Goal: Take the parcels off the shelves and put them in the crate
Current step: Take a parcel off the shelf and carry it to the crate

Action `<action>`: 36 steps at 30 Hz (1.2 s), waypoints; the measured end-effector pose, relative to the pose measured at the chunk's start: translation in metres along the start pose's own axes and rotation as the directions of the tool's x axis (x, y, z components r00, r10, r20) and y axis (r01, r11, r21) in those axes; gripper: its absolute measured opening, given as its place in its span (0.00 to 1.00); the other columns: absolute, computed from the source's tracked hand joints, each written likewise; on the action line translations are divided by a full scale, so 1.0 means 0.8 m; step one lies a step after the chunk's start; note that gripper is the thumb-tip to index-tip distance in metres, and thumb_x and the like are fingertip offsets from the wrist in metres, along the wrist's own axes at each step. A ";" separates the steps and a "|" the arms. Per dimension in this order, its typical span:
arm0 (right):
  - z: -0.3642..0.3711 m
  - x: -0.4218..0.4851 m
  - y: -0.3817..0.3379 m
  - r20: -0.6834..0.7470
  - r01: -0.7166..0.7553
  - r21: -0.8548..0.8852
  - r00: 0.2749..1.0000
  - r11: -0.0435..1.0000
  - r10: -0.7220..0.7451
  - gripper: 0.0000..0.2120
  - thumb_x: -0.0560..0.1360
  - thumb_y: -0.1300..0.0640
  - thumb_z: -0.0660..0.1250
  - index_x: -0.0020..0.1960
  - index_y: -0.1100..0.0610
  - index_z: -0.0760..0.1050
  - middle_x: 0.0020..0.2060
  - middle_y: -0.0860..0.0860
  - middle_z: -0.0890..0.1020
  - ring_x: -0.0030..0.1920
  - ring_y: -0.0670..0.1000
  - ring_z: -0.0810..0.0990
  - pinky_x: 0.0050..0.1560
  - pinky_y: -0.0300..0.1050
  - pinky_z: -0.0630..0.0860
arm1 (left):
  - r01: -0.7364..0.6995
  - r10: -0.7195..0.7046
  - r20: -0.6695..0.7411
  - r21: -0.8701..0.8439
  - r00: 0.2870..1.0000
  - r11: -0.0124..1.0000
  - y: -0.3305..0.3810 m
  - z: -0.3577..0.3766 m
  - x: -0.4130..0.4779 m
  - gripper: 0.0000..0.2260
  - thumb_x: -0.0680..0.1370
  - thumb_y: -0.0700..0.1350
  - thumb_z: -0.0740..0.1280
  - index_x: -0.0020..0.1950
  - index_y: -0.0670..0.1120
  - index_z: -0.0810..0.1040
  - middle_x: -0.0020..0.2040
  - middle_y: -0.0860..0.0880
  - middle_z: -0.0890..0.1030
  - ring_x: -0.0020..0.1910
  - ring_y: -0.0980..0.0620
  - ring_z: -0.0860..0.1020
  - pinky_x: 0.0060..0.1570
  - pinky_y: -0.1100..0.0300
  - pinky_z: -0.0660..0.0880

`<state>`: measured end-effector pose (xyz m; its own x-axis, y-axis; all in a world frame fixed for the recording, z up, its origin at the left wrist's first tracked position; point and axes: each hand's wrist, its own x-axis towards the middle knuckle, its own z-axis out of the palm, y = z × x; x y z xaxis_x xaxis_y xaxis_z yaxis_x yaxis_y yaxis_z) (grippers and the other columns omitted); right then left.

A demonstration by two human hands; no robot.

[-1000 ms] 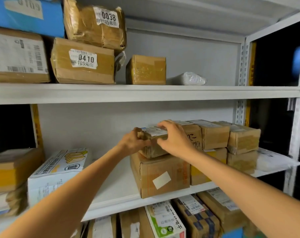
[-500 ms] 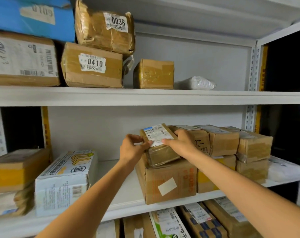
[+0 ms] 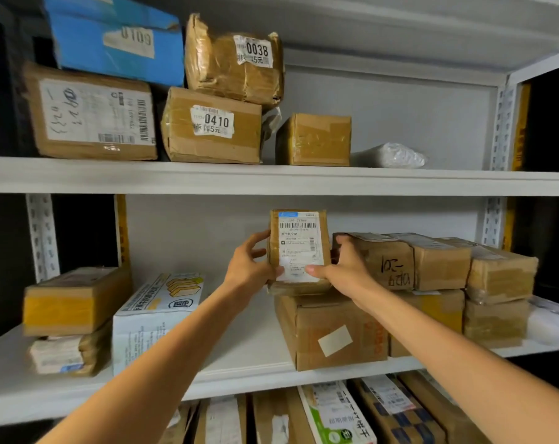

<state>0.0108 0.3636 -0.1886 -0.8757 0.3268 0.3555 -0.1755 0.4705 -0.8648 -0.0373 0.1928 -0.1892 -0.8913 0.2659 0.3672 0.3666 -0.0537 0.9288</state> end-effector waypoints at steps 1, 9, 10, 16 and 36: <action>0.005 -0.002 0.000 0.013 0.001 0.003 1.000 1.000 -0.001 0.45 0.69 0.64 0.75 0.77 0.57 0.51 0.71 0.54 0.69 0.70 0.54 0.68 0.66 0.48 0.66 | 0.021 -0.021 -0.010 -0.009 1.000 1.000 0.000 -0.005 -0.002 0.33 0.71 0.27 0.68 0.72 0.48 0.68 0.61 0.43 0.77 0.56 0.42 0.79 0.43 0.52 0.80; 0.031 -0.004 0.008 0.014 0.067 0.007 0.998 0.998 -0.067 0.36 0.63 0.73 0.76 0.59 0.50 0.62 0.50 0.43 0.75 0.52 0.45 0.73 0.29 0.30 0.69 | -0.090 0.092 -0.037 0.038 0.995 0.995 -0.023 -0.049 -0.026 0.26 0.64 0.26 0.74 0.55 0.41 0.67 0.55 0.38 0.79 0.52 0.43 0.82 0.48 0.46 0.81; 0.033 -0.002 0.009 0.017 0.064 0.040 0.998 0.997 -0.065 0.35 0.63 0.73 0.75 0.58 0.49 0.62 0.47 0.41 0.73 0.50 0.44 0.73 0.27 0.30 0.69 | -0.125 0.128 -0.024 0.108 0.991 0.986 -0.025 -0.054 -0.028 0.26 0.64 0.29 0.76 0.54 0.42 0.67 0.56 0.39 0.78 0.55 0.43 0.80 0.51 0.45 0.80; 0.041 0.002 0.007 0.090 -0.061 0.378 0.996 0.924 0.029 0.30 0.70 0.73 0.64 0.67 0.52 0.67 0.58 0.50 0.77 0.63 0.54 0.73 0.56 0.51 0.77 | -0.257 0.266 0.011 0.298 0.964 0.919 -0.022 -0.061 -0.043 0.28 0.61 0.43 0.81 0.51 0.46 0.67 0.56 0.44 0.76 0.56 0.45 0.77 0.52 0.46 0.79; 0.062 0.004 -0.027 0.183 0.045 0.512 0.970 0.858 -0.160 0.07 0.74 0.46 0.67 0.48 0.48 0.80 0.40 0.48 0.84 0.48 0.52 0.80 0.51 0.45 0.76 | 0.100 -0.105 -0.055 -0.092 0.993 0.991 -0.004 -0.096 -0.036 0.35 0.62 0.72 0.62 0.54 0.45 0.81 0.41 0.43 0.78 0.42 0.47 0.75 0.42 0.60 0.68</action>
<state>-0.0101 0.3138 -0.1863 -0.9037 0.0918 0.4182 -0.4201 -0.0017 -0.9075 -0.0334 0.1115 -0.1985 -0.9383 0.2170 0.2693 0.2494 -0.1149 0.9615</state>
